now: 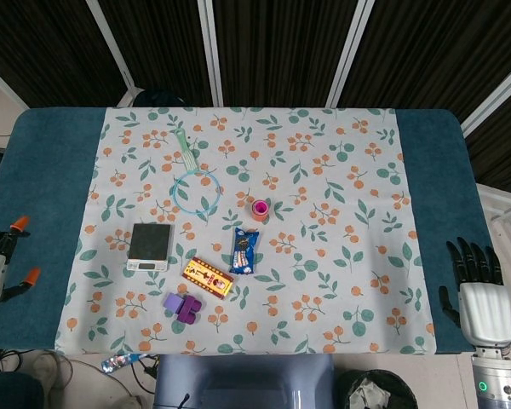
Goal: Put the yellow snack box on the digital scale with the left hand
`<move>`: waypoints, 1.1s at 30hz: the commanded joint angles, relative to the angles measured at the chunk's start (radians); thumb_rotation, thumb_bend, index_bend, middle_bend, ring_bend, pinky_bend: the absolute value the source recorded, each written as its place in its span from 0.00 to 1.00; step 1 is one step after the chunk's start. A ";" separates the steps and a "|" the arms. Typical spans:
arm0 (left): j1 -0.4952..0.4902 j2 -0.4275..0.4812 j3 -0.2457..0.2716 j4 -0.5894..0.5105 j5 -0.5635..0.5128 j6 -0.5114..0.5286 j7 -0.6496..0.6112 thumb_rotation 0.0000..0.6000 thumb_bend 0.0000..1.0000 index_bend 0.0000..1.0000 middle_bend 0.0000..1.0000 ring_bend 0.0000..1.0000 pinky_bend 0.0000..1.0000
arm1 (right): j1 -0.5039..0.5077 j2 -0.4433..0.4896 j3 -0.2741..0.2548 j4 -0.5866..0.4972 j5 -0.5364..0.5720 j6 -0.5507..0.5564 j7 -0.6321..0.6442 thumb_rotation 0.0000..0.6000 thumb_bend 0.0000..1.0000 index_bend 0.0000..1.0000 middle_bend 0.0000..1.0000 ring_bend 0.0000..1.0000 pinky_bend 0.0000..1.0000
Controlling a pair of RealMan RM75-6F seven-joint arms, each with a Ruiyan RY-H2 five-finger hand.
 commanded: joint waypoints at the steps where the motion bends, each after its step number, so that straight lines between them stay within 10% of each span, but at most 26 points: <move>1: -0.009 0.012 0.017 -0.014 0.009 -0.031 0.007 1.00 0.38 0.00 0.47 0.38 0.35 | -0.001 0.000 0.000 -0.001 -0.002 0.004 0.002 1.00 0.51 0.03 0.07 0.06 0.03; 33: -0.245 -0.069 0.094 -0.096 -0.171 -0.556 0.487 1.00 0.83 0.06 0.76 0.60 0.57 | -0.002 -0.005 0.009 0.003 0.014 0.004 -0.005 1.00 0.51 0.03 0.07 0.06 0.03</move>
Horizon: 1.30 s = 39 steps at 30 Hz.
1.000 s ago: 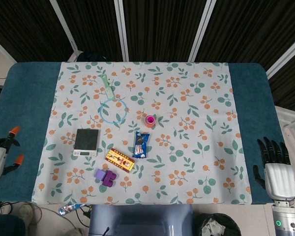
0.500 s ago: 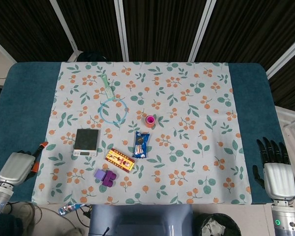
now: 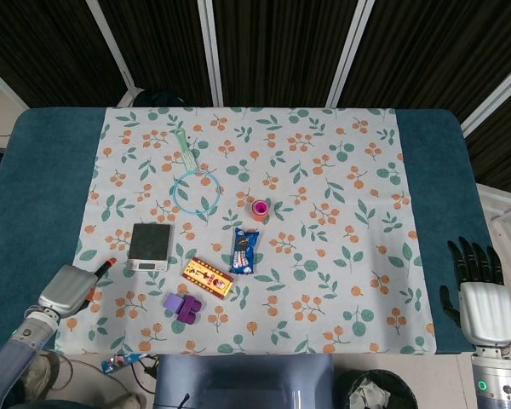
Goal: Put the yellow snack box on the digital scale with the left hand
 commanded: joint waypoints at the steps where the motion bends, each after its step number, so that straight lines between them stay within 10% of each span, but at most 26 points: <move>1: -0.016 -0.022 0.004 0.007 -0.027 -0.018 0.035 1.00 0.83 0.06 0.77 0.61 0.57 | -0.001 0.001 0.002 -0.001 0.000 0.004 0.002 1.00 0.51 0.03 0.07 0.06 0.03; 39: -0.056 -0.081 0.030 -0.008 -0.106 0.017 0.127 1.00 0.83 0.06 0.76 0.61 0.57 | -0.007 0.001 0.009 0.007 0.013 0.012 0.004 1.00 0.51 0.03 0.07 0.06 0.03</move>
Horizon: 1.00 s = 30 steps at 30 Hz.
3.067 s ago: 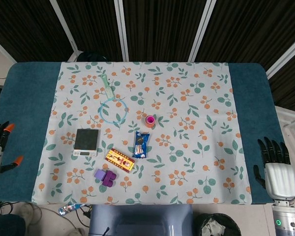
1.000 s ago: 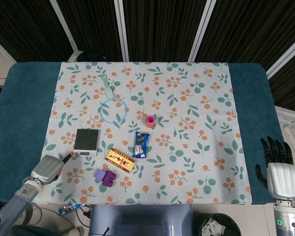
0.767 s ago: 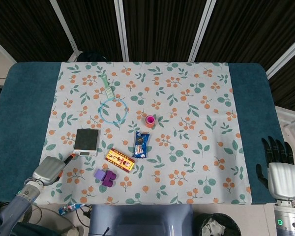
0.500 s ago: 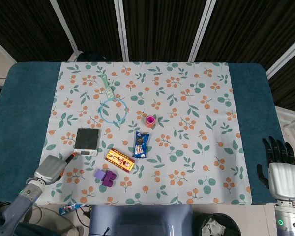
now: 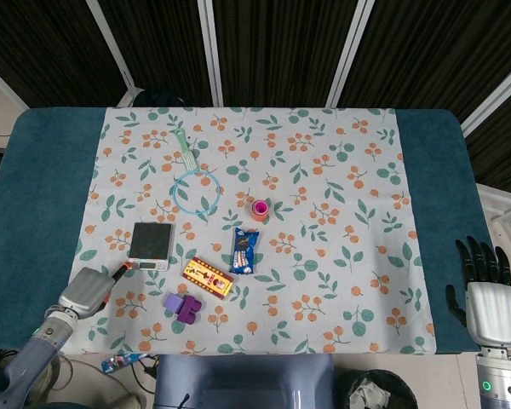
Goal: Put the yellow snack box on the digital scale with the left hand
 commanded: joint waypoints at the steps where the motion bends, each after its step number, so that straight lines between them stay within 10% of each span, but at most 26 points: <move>1: -0.004 -0.002 0.000 0.002 -0.005 -0.002 0.001 1.00 0.83 0.06 0.76 0.61 0.57 | -0.001 0.000 0.000 0.000 0.001 0.000 0.000 1.00 0.51 0.03 0.07 0.06 0.03; 30: -0.025 -0.012 0.020 0.012 -0.043 -0.007 0.012 1.00 0.83 0.09 0.77 0.61 0.57 | -0.003 -0.001 0.003 -0.001 0.007 0.001 0.007 1.00 0.51 0.03 0.07 0.06 0.03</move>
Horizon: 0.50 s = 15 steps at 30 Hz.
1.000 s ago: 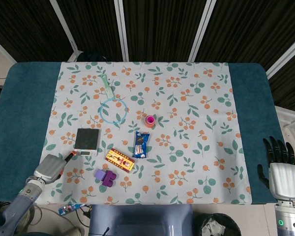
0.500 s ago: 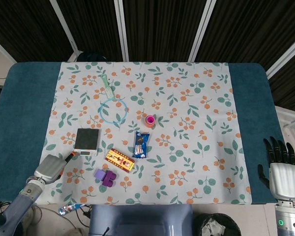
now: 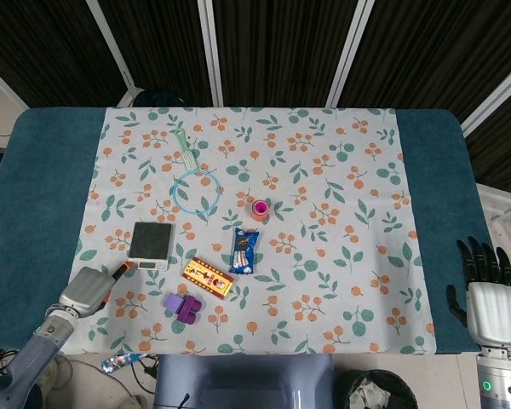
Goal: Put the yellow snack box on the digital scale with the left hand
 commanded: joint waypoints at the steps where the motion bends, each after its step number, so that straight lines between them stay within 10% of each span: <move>1: -0.003 0.001 0.003 -0.001 -0.005 -0.004 0.003 1.00 0.83 0.10 0.77 0.61 0.57 | -0.001 0.001 0.000 0.000 0.000 0.001 0.002 1.00 0.51 0.03 0.07 0.06 0.03; 15: -0.014 -0.002 0.011 -0.001 -0.031 -0.007 0.015 1.00 0.83 0.12 0.77 0.61 0.57 | -0.001 0.002 0.000 -0.001 -0.001 0.001 0.003 1.00 0.51 0.03 0.07 0.06 0.03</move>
